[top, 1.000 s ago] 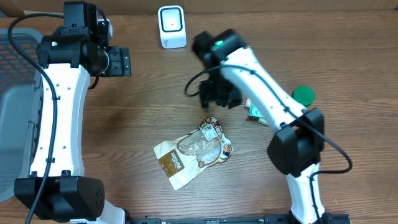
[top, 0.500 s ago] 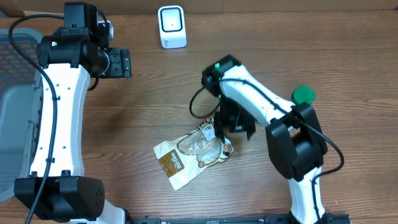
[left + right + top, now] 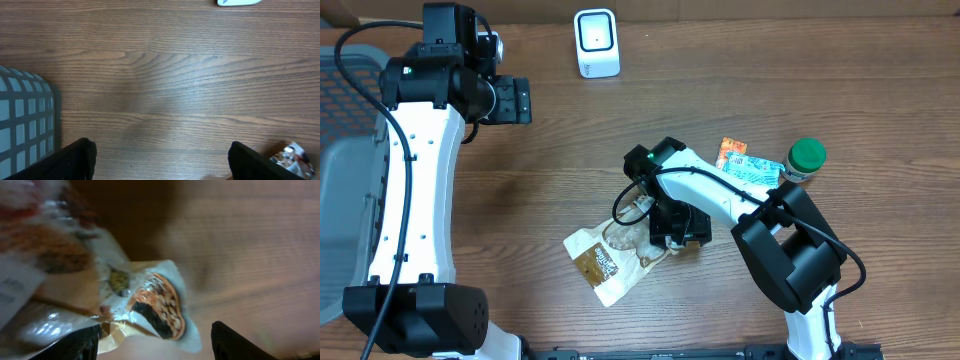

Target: Scan the item barcode

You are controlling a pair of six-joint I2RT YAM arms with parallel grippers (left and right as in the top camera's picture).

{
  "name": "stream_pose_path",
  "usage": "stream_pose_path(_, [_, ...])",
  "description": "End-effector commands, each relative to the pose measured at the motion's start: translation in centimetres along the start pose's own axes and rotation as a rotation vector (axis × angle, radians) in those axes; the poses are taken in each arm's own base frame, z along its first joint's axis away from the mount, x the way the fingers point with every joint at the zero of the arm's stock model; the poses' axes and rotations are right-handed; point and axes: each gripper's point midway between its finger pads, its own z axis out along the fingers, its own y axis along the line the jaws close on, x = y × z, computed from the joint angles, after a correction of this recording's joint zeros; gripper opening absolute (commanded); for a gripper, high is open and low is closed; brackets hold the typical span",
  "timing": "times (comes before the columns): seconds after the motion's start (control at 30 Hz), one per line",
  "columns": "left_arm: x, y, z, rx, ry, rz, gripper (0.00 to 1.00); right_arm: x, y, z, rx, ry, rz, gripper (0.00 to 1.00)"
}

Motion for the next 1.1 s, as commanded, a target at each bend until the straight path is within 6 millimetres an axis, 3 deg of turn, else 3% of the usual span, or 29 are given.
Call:
stream_pose_path(0.0, [0.0,-0.4,0.3,0.022,0.005,0.021,0.88,-2.9,1.2,-0.8,-0.07,-0.13,-0.022,0.69])
stream_pose_path(0.17, [0.1,-1.2,0.2,0.07,0.01,0.021,0.88,-7.0,4.8,-2.5,-0.199,-0.319,-0.199,0.7])
stream_pose_path(0.33, [0.9,-1.8,0.2,0.104,0.042,0.02,0.87,-10.1,7.0,-5.7,-0.333,-0.439,-0.211,0.69])
stream_pose_path(0.43, [2.0,-2.3,0.6,0.135,0.095,0.015,0.82,-10.9,8.0,-7.5,-0.517,-0.405,-0.204,0.68])
stream_pose_path(0.6, [4.2,-4.0,1.9,0.231,0.208,-0.001,0.67,-10.1,6.8,-9.0,-0.749,-0.24,-0.19,0.69])
stream_pose_path(0.7, [5.9,-5.2,3.2,0.299,0.285,-0.015,0.58,-8.9,5.5,-8.9,-0.812,-0.157,-0.234,0.69])
stream_pose_path(0.83, [8.9,-6.2,5.8,0.34,0.374,-0.026,0.47,-7.5,4.6,-7.2,-0.791,-0.089,-0.238,0.66])
stream_pose_path(0.93, [10.6,-7.5,7.8,0.393,0.395,-0.024,0.33,-6.2,5.2,-5.3,-0.774,-0.046,-0.236,0.63])
stream_pose_path(1.07, [12.2,-8.4,9.9,0.421,0.404,-0.042,0.22,-5.5,6.3,-3.0,-0.801,-0.018,-0.191,0.61])
